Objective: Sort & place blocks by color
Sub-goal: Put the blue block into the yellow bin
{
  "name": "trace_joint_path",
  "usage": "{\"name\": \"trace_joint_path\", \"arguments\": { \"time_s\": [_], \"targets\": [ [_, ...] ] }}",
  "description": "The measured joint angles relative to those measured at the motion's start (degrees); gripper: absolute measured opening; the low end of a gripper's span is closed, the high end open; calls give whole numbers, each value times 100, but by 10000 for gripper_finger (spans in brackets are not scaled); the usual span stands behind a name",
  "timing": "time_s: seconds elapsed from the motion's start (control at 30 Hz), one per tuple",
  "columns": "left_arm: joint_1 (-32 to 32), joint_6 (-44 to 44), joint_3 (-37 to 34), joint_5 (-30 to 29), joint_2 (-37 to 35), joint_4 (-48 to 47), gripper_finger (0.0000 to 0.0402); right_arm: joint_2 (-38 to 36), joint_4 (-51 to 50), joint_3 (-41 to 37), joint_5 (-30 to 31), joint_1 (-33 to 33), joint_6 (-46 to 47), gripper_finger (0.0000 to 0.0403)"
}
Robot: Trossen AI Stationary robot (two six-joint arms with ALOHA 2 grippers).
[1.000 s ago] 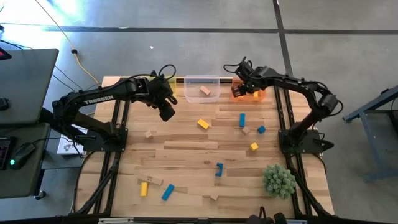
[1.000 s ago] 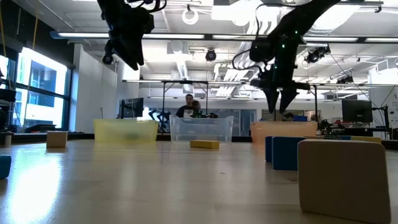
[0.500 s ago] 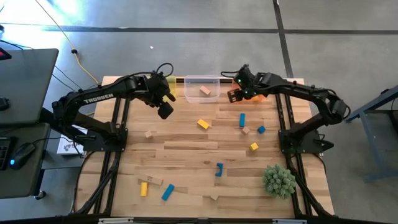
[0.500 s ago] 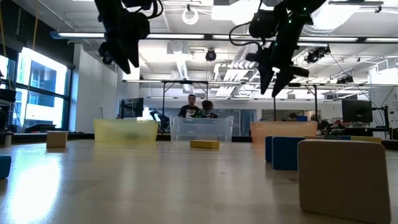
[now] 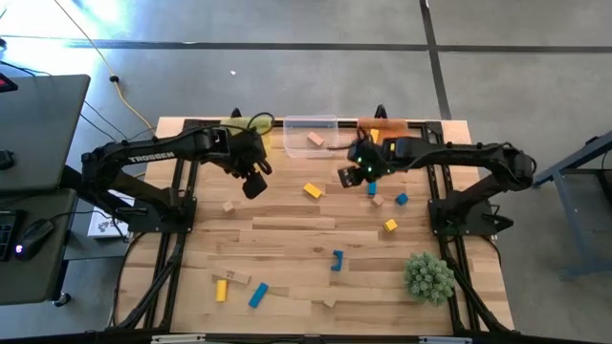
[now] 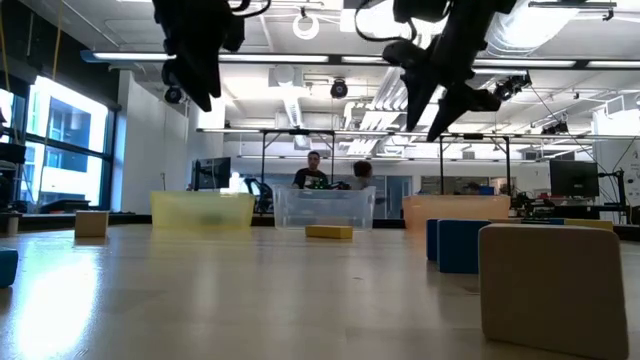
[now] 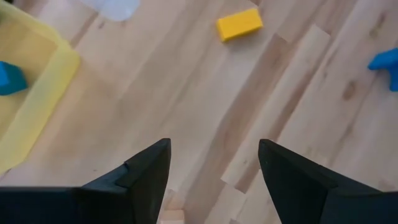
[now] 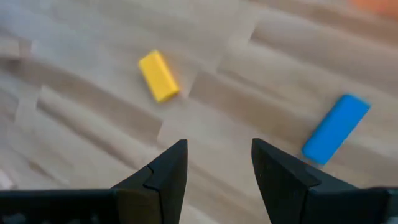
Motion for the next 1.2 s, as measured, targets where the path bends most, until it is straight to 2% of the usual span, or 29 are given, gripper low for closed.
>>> {"name": "trace_joint_path", "arguments": {
  "time_s": [0.37,0.67,1.03,1.2],
  "targets": [
    [-945,-1050,0,0,0,-2,234,0,-1038,0,-19,1035,62,167],
    [-1764,-2065,0,-1,0,0,234,0,-1036,0,-297,1861,-284,167],
    [-2760,-3499,0,-31,0,2,234,2,-84,0,-200,2678,-1572,167],
    [-3217,-4115,0,-45,0,4,234,7,474,0,-197,2916,-2463,167]
  ]
}}
